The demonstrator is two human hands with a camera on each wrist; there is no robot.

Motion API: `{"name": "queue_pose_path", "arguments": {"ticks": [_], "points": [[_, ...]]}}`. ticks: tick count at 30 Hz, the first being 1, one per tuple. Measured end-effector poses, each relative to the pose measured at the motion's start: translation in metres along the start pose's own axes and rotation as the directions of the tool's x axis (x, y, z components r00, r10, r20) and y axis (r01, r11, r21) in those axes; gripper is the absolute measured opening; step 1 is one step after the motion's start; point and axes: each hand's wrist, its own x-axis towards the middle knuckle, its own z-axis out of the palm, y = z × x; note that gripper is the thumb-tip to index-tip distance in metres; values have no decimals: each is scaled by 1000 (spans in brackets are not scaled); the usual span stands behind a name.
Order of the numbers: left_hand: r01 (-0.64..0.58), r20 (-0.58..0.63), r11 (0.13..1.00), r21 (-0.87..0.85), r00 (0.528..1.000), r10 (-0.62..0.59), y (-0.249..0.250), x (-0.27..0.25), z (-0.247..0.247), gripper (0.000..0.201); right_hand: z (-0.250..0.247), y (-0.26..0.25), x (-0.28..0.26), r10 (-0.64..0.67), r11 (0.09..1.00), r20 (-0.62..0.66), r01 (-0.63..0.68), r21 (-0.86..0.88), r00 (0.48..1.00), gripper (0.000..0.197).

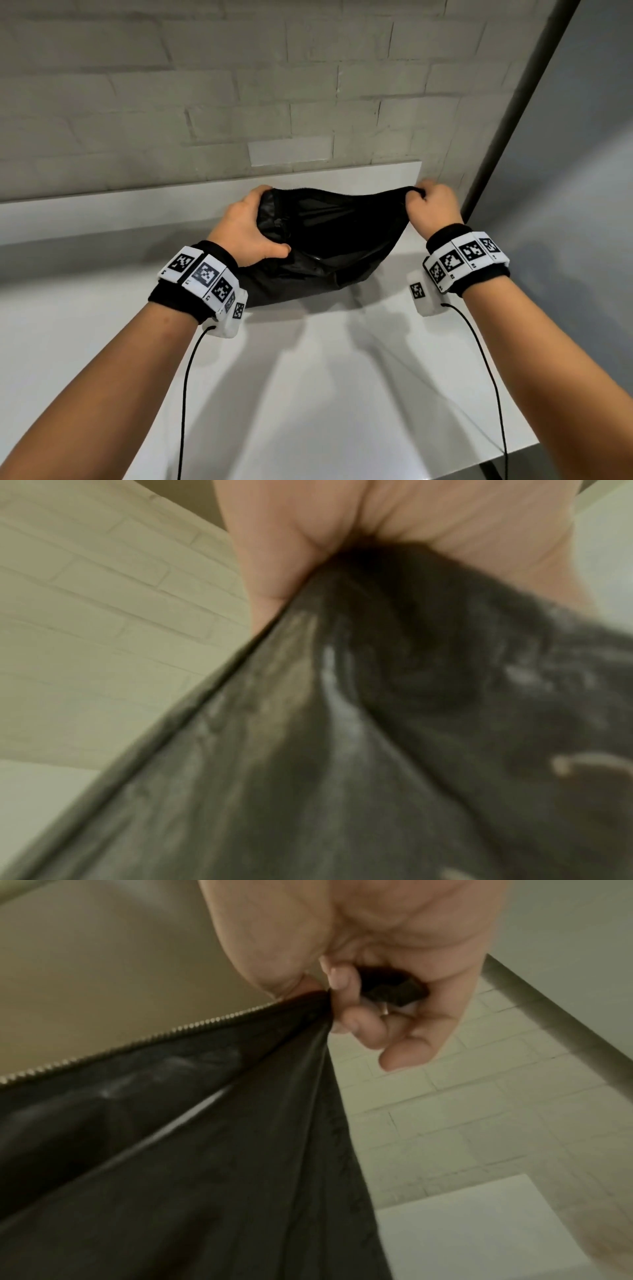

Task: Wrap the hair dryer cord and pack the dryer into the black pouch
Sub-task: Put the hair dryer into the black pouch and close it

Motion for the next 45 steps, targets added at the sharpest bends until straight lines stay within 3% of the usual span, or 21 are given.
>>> {"name": "queue_pose_path", "arguments": {"ticks": [5,7,9,11,13,16,19,22,29,32,35,38,40,45], "points": [[13,0,998,-68,1000,-13,-3,-6,3,87,2,-1,2,26,996,-62,-20,90,998,25],[7,-7,996,-94,1000,-8,-3,-7,6,86,6,-1,-2,35,999,-79,-35,5,996,29],[9,-23,995,-104,1000,-12,-4,-7,8,87,10,-8,-11,-14,981,-120,-9,-192,993,33],[16,-37,993,-117,999,-21,-4,-7,10,87,16,-25,-26,-156,928,-132,100,-358,979,32],[15,-51,993,-120,998,-21,-5,-7,12,87,25,-49,-49,-361,841,-112,272,-469,926,23],[2,-80,992,-123,997,-12,-3,-8,14,87,45,-78,-78,-515,772,59,492,-402,855,27],[-8,-55,992,-125,999,1,-3,-9,13,92,56,-92,-88,-432,871,308,481,-100,848,31],[-4,-46,994,-112,999,-1,-5,-9,11,89,62,-96,-87,-401,899,387,439,-11,830,30],[-112,73,993,-29,991,114,-10,-12,7,92,63,-100,-74,-426,893,363,449,22,829,20],[-155,138,987,54,980,146,-14,-12,8,65,63,-101,-73,-441,890,349,454,46,827,21],[-210,87,977,18,974,208,-14,-15,11,48,62,-101,-73,-420,908,320,397,136,849,21],[-250,21,967,-55,968,252,-21,-17,13,45,65,-94,-66,-312,949,307,280,145,899,24],[-243,-16,965,-97,970,242,-27,-18,11,43,64,-80,-59,-236,972,299,219,89,925,32],[-216,-119,961,-173,973,198,-30,-22,3,39,50,-33,-43,-115,972,194,151,-179,974,24]]}}
